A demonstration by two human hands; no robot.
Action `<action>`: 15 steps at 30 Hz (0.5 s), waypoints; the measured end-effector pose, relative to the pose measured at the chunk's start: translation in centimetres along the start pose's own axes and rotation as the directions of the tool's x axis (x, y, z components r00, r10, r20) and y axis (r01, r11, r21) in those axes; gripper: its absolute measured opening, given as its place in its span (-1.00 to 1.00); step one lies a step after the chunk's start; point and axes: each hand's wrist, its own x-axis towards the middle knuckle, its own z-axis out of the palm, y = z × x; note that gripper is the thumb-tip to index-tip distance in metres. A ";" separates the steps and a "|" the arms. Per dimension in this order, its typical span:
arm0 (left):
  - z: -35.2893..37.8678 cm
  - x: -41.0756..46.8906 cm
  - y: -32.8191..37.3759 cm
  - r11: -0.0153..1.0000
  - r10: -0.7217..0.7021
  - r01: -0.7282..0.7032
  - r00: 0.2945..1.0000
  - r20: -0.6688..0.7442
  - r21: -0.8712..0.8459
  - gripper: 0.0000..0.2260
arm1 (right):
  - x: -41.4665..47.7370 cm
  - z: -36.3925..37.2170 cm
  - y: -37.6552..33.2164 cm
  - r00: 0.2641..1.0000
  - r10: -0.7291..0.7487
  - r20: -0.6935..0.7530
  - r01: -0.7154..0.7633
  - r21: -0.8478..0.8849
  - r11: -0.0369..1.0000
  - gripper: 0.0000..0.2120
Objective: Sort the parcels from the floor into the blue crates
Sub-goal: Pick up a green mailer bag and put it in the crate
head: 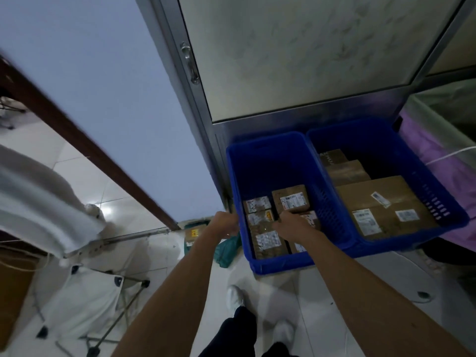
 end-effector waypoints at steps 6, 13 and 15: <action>-4.2 0.2 -2.6 0.997 -0.065 0.064 0.998 -0.024 -0.033 -0.84 | 1.0 2.9 -3.7 0.999 -0.021 0.038 0.025 -0.099 0.995 -0.51; -11.7 3.1 -7.7 0.994 -0.112 0.111 0.992 -0.052 -0.022 -0.96 | 5.5 8.5 -8.7 0.999 -0.048 -0.002 0.046 -0.267 0.963 -0.57; -13.6 4.7 -9.4 0.993 -0.110 0.111 0.993 -0.039 0.032 -0.97 | 7.0 10.8 -9.9 0.998 -0.067 -0.013 0.058 -0.343 0.938 -0.68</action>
